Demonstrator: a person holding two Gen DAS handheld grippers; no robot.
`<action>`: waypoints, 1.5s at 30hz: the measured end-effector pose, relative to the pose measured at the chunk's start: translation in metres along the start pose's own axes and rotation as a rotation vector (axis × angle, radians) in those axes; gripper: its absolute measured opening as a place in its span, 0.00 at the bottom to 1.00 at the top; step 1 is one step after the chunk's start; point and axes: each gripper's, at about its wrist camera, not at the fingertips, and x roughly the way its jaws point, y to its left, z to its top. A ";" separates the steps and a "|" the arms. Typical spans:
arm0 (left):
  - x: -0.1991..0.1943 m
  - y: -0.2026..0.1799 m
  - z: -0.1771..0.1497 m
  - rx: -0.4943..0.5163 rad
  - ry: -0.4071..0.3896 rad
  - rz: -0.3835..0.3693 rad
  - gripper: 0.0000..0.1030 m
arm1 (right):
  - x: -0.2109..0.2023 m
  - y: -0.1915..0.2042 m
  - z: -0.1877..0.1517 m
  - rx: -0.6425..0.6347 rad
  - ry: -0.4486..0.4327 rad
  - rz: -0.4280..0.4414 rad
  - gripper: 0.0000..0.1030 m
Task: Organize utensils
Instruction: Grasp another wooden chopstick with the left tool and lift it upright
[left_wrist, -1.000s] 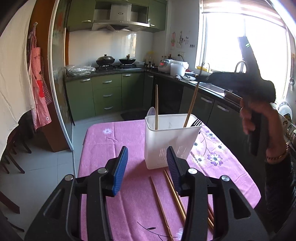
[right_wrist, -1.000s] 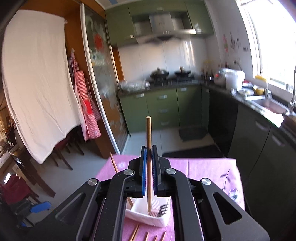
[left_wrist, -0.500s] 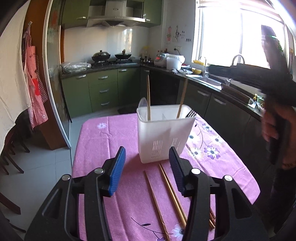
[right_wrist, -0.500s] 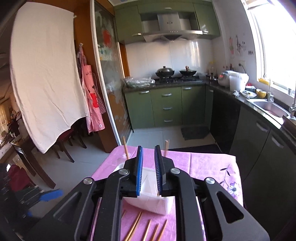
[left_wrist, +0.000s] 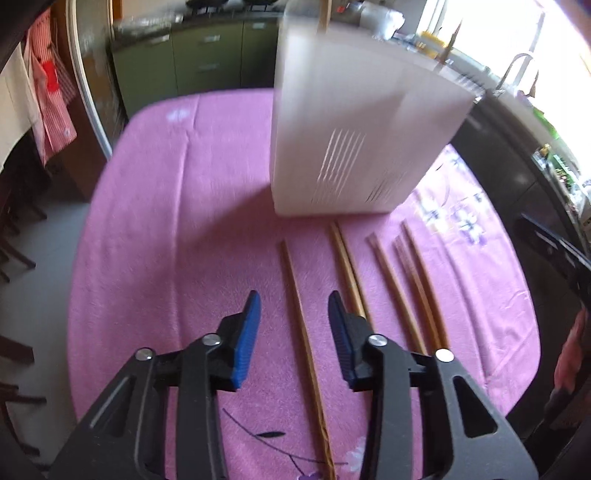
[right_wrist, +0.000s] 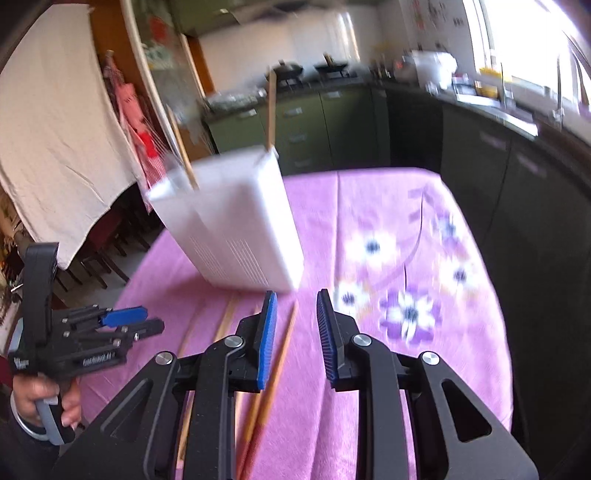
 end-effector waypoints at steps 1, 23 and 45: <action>0.005 0.000 0.000 -0.001 0.012 0.006 0.32 | 0.005 -0.003 -0.004 0.006 0.012 -0.002 0.22; 0.036 -0.013 0.002 0.013 0.102 0.085 0.07 | 0.022 -0.023 -0.014 0.061 0.054 0.034 0.29; -0.091 0.003 0.003 0.016 -0.201 0.050 0.05 | 0.018 -0.019 -0.012 0.054 0.053 0.026 0.33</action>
